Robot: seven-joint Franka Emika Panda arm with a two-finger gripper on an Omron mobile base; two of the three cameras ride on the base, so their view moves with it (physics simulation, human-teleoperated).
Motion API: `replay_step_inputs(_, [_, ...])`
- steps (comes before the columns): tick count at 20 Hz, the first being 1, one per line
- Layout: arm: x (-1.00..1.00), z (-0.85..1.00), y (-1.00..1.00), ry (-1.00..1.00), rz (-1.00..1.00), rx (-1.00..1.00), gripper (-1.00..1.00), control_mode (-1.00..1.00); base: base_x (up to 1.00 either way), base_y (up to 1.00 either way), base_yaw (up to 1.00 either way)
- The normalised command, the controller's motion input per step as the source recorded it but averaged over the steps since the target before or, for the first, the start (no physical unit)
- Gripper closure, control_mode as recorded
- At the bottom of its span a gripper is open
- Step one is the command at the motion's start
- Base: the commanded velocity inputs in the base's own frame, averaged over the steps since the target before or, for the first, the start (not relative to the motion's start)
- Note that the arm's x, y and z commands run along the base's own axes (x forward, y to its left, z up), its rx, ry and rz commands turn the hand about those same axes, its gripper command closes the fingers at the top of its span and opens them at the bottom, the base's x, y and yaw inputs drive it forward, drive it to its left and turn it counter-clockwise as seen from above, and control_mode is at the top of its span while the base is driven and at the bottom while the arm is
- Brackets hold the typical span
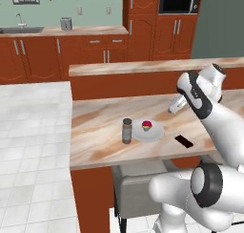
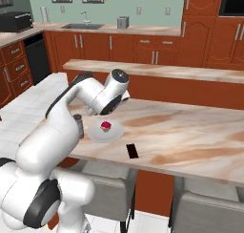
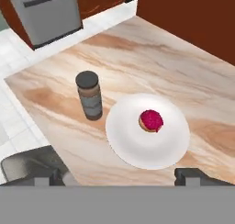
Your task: Take the cinnamon bottle from the cabinet and place it on the dining table, next to the plate with the cupcake. Then take the chocolate from the dining counter and place it on the cupcake plate.
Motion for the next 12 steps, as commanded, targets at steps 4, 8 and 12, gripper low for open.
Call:
replay_step_inputs(4, [0.0,-0.56,-0.9,0.42,-0.47,-0.3,-1.0,-1.0,0.0,0.0,0.0])
replay_step_inputs(8, [-0.06,-0.78,-0.88,0.44,-0.38,-0.22,-1.0,-1.0,0.0,0.0,0.0])
replay_step_inputs(12, [-0.11,-0.56,-0.37,0.26,-0.04,-0.03,-1.0,-1.0,0.0,0.0,0.0])
